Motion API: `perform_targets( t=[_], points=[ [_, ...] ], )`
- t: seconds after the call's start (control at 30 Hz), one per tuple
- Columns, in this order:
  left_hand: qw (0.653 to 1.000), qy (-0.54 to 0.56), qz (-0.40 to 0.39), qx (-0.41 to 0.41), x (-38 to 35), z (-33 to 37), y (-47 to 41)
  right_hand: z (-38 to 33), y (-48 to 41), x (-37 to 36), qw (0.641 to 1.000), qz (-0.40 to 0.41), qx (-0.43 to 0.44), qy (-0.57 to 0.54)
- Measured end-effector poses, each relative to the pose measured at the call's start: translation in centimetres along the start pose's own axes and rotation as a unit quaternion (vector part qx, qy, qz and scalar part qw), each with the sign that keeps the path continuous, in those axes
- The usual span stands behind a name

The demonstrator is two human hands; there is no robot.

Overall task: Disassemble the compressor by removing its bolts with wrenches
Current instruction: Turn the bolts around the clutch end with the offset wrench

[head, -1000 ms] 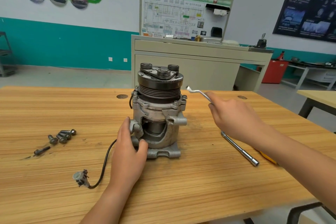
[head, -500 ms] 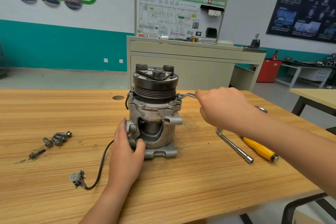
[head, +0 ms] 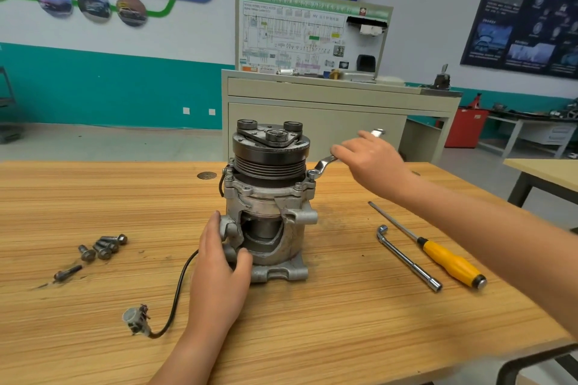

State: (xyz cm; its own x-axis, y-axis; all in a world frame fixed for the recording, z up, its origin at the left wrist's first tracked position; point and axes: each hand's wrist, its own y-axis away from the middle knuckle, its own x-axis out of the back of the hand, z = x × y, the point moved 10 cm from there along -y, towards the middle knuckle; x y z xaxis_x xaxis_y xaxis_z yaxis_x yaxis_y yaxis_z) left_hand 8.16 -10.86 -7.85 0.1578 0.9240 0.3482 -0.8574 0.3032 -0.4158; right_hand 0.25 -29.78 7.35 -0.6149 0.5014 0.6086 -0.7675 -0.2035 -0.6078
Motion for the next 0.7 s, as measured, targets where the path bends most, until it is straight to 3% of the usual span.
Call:
perform_targets(
  t=[0.1,0.23,0.3,0.37,0.43,0.5,0.57,0.7],
  points=[
    [1.0,-0.001,-0.002,-0.004,0.0,-0.1,0.0,-1.4,-2.2,-0.8,0.997,0.053,-0.012,-0.057],
    [1.0,-0.001,-0.002,-0.006,0.1,0.0,0.0,-2.2,-3.5,-1.1,0.993,0.054,-0.006,-0.107],
    [1.0,-0.002,-0.002,-0.008,0.1,0.1,0.0,0.0,-2.9,-0.5,0.978,0.066,-0.091,-0.175],
    [1.0,-0.001,-0.001,-0.01,0.1,0.1,-0.1,3.1,-1.5,-0.4,0.932,0.055,-0.239,-0.267],
    [1.0,-0.002,-0.001,-0.01,0.1,0.1,-0.1,4.3,0.1,0.7,0.893,0.057,-0.309,-0.321],
    [1.0,-0.005,-0.001,-0.011,0.0,0.2,-0.1,3.4,1.2,1.8,0.921,-0.017,-0.285,-0.266],
    [1.0,-0.006,0.0,-0.011,0.0,0.3,-0.1,1.2,2.6,1.8,0.949,-0.15,-0.23,-0.153],
    [1.0,-0.002,-0.003,-0.009,0.0,0.2,0.0,-2.5,4.1,1.9,0.948,-0.272,-0.162,-0.041]
  ],
)
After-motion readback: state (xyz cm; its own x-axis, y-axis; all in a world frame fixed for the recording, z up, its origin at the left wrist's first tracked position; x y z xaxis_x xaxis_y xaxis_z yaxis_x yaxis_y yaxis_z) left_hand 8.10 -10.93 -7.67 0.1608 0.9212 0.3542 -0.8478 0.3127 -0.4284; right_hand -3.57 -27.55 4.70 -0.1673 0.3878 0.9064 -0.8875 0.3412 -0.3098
